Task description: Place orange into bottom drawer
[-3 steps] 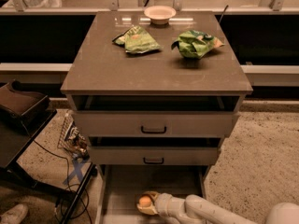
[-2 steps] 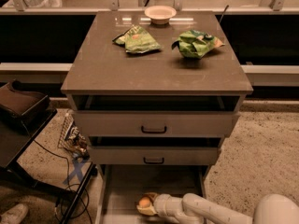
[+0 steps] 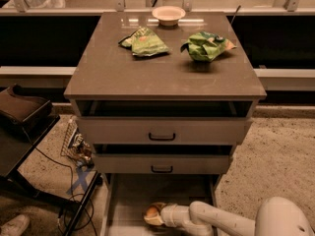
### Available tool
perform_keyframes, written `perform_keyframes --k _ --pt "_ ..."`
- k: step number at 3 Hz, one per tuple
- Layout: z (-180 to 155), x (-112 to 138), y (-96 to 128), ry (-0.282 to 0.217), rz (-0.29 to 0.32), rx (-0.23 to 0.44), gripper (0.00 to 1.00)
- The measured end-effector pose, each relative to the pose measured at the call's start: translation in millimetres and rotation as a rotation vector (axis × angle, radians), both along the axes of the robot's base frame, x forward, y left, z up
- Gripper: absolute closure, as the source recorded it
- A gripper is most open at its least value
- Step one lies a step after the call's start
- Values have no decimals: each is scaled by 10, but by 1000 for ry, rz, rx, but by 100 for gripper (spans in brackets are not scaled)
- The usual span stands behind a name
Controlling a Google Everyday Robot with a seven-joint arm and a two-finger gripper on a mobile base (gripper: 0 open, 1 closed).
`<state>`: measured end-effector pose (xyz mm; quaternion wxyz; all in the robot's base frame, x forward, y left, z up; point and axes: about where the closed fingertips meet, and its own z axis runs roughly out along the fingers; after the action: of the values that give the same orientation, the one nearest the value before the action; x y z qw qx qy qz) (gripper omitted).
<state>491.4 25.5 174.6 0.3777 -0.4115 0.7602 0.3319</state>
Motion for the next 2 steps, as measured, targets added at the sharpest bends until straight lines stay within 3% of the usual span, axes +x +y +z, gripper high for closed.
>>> perform_keyframes --k 2 --pt "-4 -14 37 2 4 3 39"
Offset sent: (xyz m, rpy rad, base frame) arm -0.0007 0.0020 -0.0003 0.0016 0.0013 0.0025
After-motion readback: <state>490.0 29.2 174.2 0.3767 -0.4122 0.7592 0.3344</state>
